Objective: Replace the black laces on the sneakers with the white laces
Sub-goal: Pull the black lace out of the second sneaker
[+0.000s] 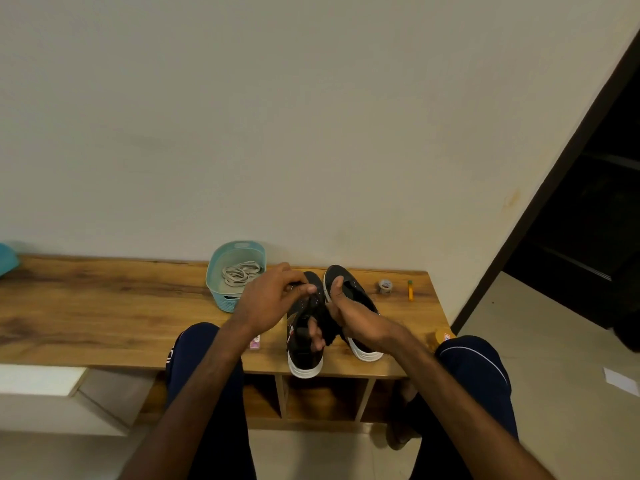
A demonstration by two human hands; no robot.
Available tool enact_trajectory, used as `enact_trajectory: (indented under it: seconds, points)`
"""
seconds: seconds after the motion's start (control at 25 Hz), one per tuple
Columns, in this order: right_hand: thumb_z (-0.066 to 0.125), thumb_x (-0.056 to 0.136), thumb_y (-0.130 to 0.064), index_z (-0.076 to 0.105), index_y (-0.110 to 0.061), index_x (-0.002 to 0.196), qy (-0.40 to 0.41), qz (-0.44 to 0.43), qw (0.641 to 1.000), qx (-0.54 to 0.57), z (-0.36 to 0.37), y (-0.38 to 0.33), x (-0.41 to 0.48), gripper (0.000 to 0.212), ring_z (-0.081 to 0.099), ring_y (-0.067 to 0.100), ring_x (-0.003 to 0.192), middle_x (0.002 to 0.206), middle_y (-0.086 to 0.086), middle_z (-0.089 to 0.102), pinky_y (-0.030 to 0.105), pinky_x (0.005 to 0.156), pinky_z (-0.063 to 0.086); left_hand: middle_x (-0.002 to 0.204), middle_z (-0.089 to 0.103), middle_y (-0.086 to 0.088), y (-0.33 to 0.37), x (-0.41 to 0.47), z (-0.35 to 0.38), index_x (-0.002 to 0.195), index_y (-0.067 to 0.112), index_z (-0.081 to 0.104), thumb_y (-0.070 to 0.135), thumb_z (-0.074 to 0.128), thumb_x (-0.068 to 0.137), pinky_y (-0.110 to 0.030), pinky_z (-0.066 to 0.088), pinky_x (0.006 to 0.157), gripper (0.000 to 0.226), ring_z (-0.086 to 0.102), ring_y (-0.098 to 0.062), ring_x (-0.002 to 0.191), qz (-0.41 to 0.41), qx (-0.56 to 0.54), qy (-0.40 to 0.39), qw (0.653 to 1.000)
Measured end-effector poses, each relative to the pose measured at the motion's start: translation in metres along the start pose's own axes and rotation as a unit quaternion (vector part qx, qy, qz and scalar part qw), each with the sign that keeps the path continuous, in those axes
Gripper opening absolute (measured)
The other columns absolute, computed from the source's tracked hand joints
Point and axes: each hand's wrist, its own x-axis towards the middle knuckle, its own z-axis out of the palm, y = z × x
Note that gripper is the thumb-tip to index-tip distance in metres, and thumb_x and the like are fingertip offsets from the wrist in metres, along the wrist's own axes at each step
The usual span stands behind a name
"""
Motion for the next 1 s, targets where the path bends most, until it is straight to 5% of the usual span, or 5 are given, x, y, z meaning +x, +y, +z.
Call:
enact_trajectory:
  seconds: [0.28, 0.48, 0.64, 0.8, 1.0]
  points:
    - [0.038, 0.102, -0.042, 0.069, -0.006, 0.099, 0.046, -0.132, 0.902, 0.408, 0.001, 0.005, 0.014, 0.047, 0.066, 0.029, 0.098, 0.100, 0.020, 0.069, 0.034, 0.084, 0.055, 0.082, 0.063, 0.006, 0.023, -0.035, 0.063, 0.088, 0.019, 0.066, 0.012, 0.043, 0.104, -0.020, 0.045, 0.079, 0.029, 0.059, 0.004, 0.079, -0.122, -0.278, -0.063, 0.951]
    - [0.039, 0.104, -0.042, 0.065, -0.004, 0.108, 0.218, -0.142, 0.959, 0.109, 0.016, 0.054, 0.023, 0.046, 0.062, 0.024, 0.077, 0.099, 0.021, 0.070, 0.028, 0.062, 0.052, 0.083, 0.064, 0.012, 0.028, -0.047, 0.072, 0.089, 0.028, 0.066, 0.033, 0.044, 0.103, -0.032, 0.052, 0.077, 0.026, 0.060, 0.000, 0.076, -0.120, -0.094, -0.042, 0.987]
    - [0.040, 0.085, -0.079, 0.066, -0.013, 0.104, 0.236, -0.066, 0.968, -0.055, 0.033, 0.068, 0.024, 0.073, 0.066, 0.015, 0.092, 0.097, 0.008, 0.069, 0.045, 0.089, 0.055, 0.105, 0.065, 0.007, 0.019, -0.045, 0.069, 0.125, 0.028, 0.057, 0.033, 0.043, 0.103, -0.016, 0.044, 0.071, 0.027, 0.056, -0.003, 0.086, -0.075, 0.118, 0.036, 0.990]
    - [0.045, 0.101, -0.050, 0.064, -0.016, 0.125, 0.131, 0.001, 0.985, 0.116, 0.035, 0.062, 0.021, 0.046, 0.064, 0.013, 0.115, 0.116, 0.000, 0.071, 0.033, 0.104, 0.047, 0.117, 0.055, 0.004, 0.012, -0.048, 0.077, 0.122, 0.022, 0.062, 0.029, 0.055, 0.097, -0.016, 0.042, 0.070, 0.027, 0.051, -0.008, 0.102, -0.032, 0.163, 0.056, 0.984]
    - [0.057, 0.099, -0.021, 0.066, -0.001, 0.113, 0.077, 0.051, 0.971, 0.221, 0.024, 0.075, 0.014, 0.026, 0.059, 0.017, 0.082, 0.093, 0.005, 0.069, 0.027, 0.081, 0.049, 0.100, 0.052, 0.011, -0.006, -0.047, 0.084, 0.105, 0.027, 0.047, 0.033, 0.076, 0.079, -0.025, 0.053, 0.066, 0.039, 0.061, -0.008, 0.083, -0.207, -0.072, 0.028, 0.975]
